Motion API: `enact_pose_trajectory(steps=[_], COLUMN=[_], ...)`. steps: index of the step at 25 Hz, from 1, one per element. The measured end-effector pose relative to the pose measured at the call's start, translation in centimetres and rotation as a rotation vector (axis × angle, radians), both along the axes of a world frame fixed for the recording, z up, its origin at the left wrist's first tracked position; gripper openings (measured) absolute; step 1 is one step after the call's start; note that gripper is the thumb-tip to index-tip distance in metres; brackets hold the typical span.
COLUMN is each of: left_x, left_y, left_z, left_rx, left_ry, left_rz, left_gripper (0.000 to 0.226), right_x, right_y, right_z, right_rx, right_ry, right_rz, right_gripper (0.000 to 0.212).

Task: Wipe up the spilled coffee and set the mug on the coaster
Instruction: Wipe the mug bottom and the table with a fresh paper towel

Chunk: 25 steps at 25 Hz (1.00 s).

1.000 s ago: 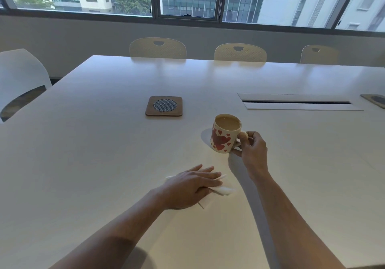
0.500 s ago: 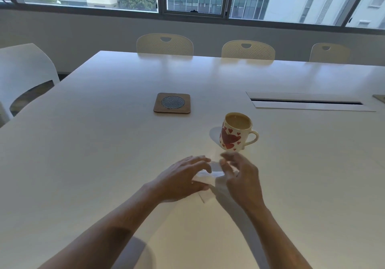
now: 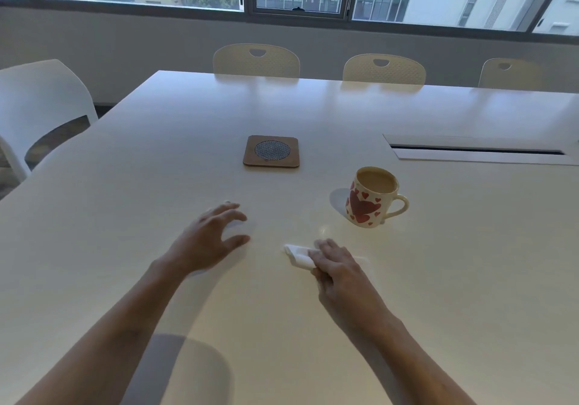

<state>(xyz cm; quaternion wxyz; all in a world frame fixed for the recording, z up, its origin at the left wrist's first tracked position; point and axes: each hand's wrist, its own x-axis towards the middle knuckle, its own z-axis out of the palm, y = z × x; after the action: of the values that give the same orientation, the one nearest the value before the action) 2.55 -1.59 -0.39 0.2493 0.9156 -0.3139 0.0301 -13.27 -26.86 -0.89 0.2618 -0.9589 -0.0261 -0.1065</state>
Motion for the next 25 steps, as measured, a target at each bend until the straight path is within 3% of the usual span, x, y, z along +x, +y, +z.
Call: enact_pose_trajectory(steps=[4,7,17,21,25], left_x=[1.6,1.9,1.6,1.6,1.8], left_y=[2.5,2.5,2.3,2.3,2.2], left_z=[-1.1,-1.7,-1.6,-1.7,-1.9], left_rx=[0.045,0.069,0.065,0.058,0.065], left_ry=[0.024,0.008,-0.017,-0.02,-0.016], left_rz=[0.201,0.218,0.234,0.248,0.26], left_gripper=[0.045,0.047,0.049,0.051,0.053], right_x=[2.1,4.3,11.1,10.6,7.0], right_y=[0.4,0.0,0.8,0.9,2.9], right_z=[0.0,1.0,2.0,1.9,1.5], right_rx=[-0.171,-0.321,-0.307,-0.274,-0.116], right_ry=[-0.094,-0.004,-0.046,-0.034,-0.002], right_rz=[-0.202,-0.244,-0.476,-0.42,-0.145], right_gripper=[0.025,0.03,0.025,0.029,0.032])
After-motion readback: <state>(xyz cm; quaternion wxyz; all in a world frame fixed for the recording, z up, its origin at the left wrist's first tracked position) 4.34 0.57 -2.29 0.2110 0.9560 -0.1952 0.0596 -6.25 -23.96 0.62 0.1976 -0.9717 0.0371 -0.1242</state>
